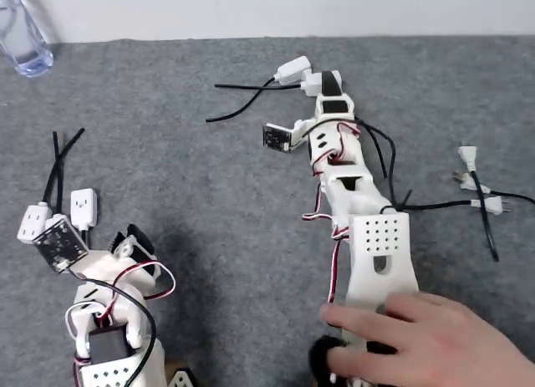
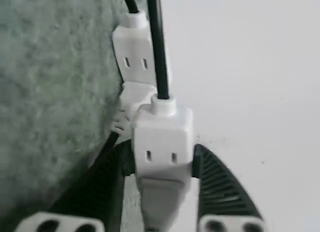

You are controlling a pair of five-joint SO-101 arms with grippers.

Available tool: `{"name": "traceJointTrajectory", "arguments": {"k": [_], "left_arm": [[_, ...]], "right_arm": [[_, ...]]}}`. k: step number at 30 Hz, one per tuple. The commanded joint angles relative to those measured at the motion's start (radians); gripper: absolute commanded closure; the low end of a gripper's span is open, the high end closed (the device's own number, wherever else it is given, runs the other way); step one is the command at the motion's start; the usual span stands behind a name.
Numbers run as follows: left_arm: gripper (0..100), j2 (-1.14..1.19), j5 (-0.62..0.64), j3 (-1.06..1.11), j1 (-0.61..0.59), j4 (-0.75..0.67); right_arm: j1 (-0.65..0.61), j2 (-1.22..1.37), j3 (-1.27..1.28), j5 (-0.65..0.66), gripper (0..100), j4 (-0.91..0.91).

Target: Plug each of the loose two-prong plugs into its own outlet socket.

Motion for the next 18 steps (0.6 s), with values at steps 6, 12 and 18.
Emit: {"name": "traceJointTrajectory", "arguments": {"k": [6,12,18], "left_arm": [[92,-0.011,-0.008,-0.007,0.006,0.000],[92,-0.012,-0.008,-0.007,0.006,0.000],[92,-0.012,-0.008,-0.007,0.008,0.000]], "right_arm": [[-0.008,0.018,-0.072,-0.080,68.9,-0.213],[0.002,0.016,-0.077,-0.077,68.9,-0.260],[0.025,0.019,-0.393,-0.120,70.5,0.070]]}}
